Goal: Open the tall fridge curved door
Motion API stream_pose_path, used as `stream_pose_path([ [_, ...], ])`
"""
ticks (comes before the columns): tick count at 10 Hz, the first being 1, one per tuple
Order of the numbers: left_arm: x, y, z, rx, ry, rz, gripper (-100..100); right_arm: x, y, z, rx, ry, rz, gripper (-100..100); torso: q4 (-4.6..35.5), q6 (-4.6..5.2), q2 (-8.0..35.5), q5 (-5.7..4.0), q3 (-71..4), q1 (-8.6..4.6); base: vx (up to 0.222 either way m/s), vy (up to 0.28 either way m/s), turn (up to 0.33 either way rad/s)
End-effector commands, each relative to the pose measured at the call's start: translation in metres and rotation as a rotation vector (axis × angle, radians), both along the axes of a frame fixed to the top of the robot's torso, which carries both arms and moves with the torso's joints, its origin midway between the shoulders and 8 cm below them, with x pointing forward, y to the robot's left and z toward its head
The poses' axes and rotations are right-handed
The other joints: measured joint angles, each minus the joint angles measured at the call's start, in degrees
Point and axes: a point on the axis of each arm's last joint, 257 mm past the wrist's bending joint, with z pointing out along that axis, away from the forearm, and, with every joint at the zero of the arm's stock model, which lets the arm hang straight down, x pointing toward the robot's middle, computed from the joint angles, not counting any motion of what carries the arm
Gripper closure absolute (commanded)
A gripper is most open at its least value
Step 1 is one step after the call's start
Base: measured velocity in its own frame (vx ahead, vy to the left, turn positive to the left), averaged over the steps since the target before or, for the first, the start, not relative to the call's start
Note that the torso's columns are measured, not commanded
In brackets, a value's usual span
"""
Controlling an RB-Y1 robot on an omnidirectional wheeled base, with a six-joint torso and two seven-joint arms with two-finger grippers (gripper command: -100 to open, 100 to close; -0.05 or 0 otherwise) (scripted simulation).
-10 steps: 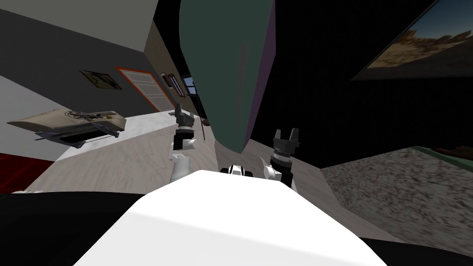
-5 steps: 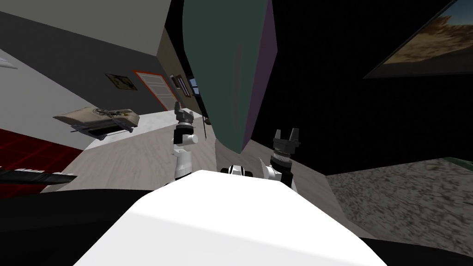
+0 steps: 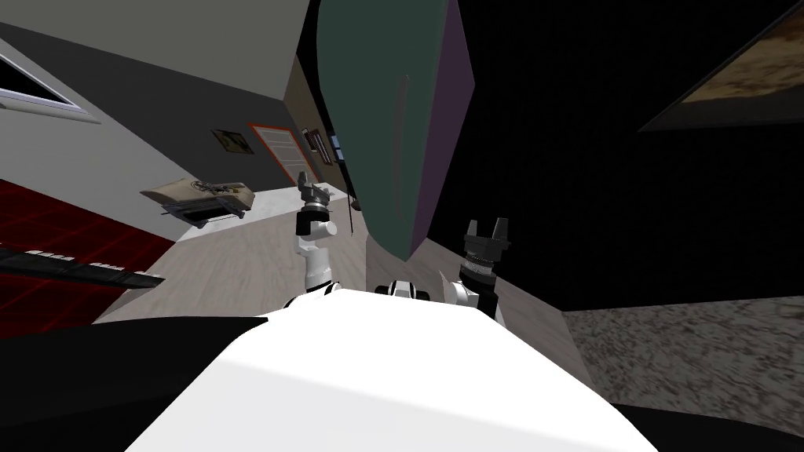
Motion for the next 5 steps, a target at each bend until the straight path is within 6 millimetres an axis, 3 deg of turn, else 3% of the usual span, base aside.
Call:
stream_pose_path([
  [1,0.02,0.013,-0.007,-0.085,0.03,-0.013,-100,0.0,0.0,0.0,0.0,0.0,0.0,0,0.02,0.02,0.03,-0.02,0.03,0.0,0.008,-0.186,0.172],
  [2,0.021,0.01,0.001,-0.085,0.015,-0.019,-100,0.0,0.0,0.0,0.0,0.0,0.0,0,0.0,0.0,-0.03,-0.04,-0.01,-0.15,0.003,-0.148,0.088],
  [3,0.034,0.018,-0.01,-0.141,0.043,-0.029,-100,0.0,0.0,0.0,0.0,0.0,0.0,0,0.0,0.03,-0.02,-0.02,-0.01,0.02,-0.032,-0.141,0.135],
  [4,0.036,0.015,-0.002,-0.141,0.03,-0.035,-100,0.0,0.0,0.0,0.0,0.0,0.0,0,0.02,-0.01,0.06,0.01,0.04,0.05,-0.027,-0.138,0.083],
  [5,0.049,0.02,-0.011,-0.197,0.054,-0.051,-100,0.0,0.0,0.0,0.0,0.0,0.0,0,0.02,0.02,0.03,0.01,0.03,0.06,-0.007,-0.163,0.141],
])
